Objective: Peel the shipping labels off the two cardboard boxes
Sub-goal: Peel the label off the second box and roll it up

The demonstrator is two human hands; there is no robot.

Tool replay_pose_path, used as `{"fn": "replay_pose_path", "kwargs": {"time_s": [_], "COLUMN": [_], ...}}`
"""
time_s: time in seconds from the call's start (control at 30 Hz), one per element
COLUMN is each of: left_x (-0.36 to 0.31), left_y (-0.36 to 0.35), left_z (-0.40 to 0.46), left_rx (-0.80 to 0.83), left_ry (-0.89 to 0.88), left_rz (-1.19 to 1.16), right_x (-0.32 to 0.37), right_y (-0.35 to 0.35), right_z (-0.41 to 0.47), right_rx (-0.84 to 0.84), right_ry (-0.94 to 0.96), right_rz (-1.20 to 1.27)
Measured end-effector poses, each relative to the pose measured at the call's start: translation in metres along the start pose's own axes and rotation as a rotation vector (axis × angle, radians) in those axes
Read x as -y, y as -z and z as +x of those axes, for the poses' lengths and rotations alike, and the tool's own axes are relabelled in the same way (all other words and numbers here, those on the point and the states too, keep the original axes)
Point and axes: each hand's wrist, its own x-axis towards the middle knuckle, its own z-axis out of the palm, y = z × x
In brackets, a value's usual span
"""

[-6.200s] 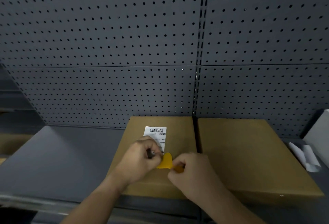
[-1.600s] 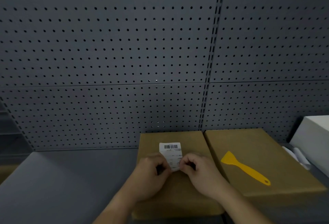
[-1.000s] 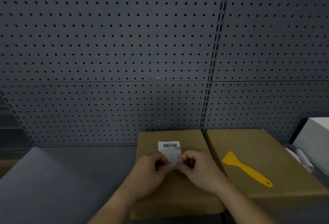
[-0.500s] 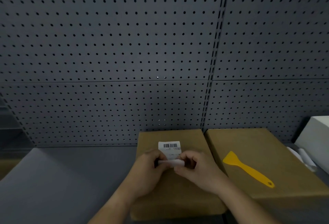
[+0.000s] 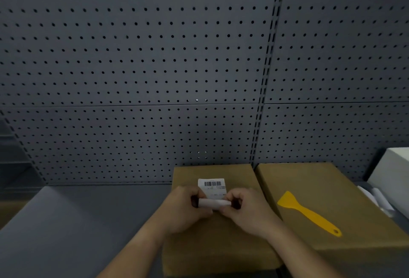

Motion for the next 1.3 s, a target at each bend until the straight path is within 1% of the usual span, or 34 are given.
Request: {"fn": "replay_pose_path", "kwargs": {"time_s": [0.1, 0.27, 0.37, 0.47, 0.57, 0.67, 0.73, 0.83, 0.97, 1.1, 1.17, 1.3], "left_x": [0.0, 0.001, 0.004, 0.006, 0.009, 0.009, 0.007, 0.004, 0.007, 0.015, 0.017, 0.014], "left_y": [0.007, -0.01, -0.013, -0.011, -0.012, -0.009, -0.002, 0.008, 0.004, -0.006, -0.007, -0.009], "left_z": [0.005, -0.003, -0.006, -0.005, -0.005, -0.004, 0.001, 0.01, 0.012, 0.008, 0.01, 0.007], "left_rx": [0.034, -0.118, -0.137, -0.131, -0.099, -0.071, 0.009, 0.105, 0.063, -0.028, -0.039, -0.05], "left_ry": [0.007, -0.038, -0.077, -0.084, -0.08, -0.055, -0.027, -0.017, -0.045, -0.052, -0.067, -0.104], "left_rz": [-0.019, -0.073, -0.042, -0.026, -0.018, -0.034, -0.045, -0.002, -0.02, -0.053, -0.052, -0.083], "right_x": [0.002, -0.001, 0.0, 0.003, 0.005, -0.002, -0.005, -0.008, -0.01, -0.011, -0.012, -0.012], "right_y": [0.001, 0.001, 0.008, 0.017, 0.016, 0.006, 0.004, 0.003, -0.002, -0.002, -0.001, -0.002], "right_z": [-0.001, 0.0, 0.004, 0.01, 0.013, 0.01, 0.01, 0.012, 0.013, 0.015, 0.015, 0.016], "right_rx": [0.013, 0.034, 0.108, 0.182, 0.137, 0.056, 0.045, 0.037, 0.022, -0.002, 0.003, -0.004], "right_ry": [-0.007, 0.002, -0.005, 0.01, 0.051, 0.093, 0.09, 0.072, 0.025, 0.046, 0.066, 0.068], "right_rz": [0.029, 0.091, 0.088, 0.004, -0.056, -0.033, -0.028, -0.007, -0.008, 0.037, 0.059, 0.015]}}
